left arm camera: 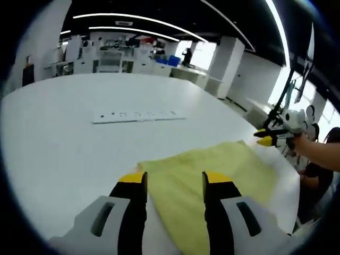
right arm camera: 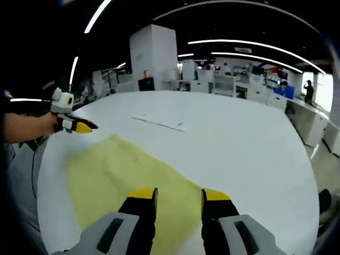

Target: Fold the garment on the visible template until the final outline fits inside the template.

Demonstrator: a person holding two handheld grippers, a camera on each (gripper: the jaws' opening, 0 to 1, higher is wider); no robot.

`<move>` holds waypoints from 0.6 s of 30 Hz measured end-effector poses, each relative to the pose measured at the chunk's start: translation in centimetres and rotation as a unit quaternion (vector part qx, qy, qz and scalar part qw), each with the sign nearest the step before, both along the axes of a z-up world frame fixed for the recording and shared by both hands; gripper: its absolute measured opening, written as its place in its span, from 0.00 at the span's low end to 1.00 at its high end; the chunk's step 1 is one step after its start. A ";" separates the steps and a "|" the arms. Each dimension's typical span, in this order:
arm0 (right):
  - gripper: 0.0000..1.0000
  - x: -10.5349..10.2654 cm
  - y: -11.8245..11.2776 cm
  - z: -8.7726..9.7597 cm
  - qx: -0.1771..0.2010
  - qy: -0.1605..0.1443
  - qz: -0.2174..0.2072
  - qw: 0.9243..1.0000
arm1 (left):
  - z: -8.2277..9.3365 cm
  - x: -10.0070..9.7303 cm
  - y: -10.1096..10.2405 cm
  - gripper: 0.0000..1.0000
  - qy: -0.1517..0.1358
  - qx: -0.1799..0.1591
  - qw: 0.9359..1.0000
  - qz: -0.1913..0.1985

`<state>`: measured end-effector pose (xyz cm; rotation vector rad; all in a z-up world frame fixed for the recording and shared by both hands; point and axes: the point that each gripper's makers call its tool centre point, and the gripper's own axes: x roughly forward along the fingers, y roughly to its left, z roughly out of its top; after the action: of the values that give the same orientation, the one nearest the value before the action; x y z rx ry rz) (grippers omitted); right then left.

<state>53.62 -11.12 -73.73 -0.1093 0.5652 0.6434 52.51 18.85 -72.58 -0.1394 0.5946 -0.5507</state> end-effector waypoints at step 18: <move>0.30 -4.6 -1.5 0.9 0.049 -0.012 -0.025 0.998 | 1.2 -4.8 -1.0 0.39 -0.018 -0.026 0.999 -0.020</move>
<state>49.01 -12.60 -72.80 -0.0111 0.5099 0.6190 47.72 17.85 -71.33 -0.1667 0.5499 -0.6058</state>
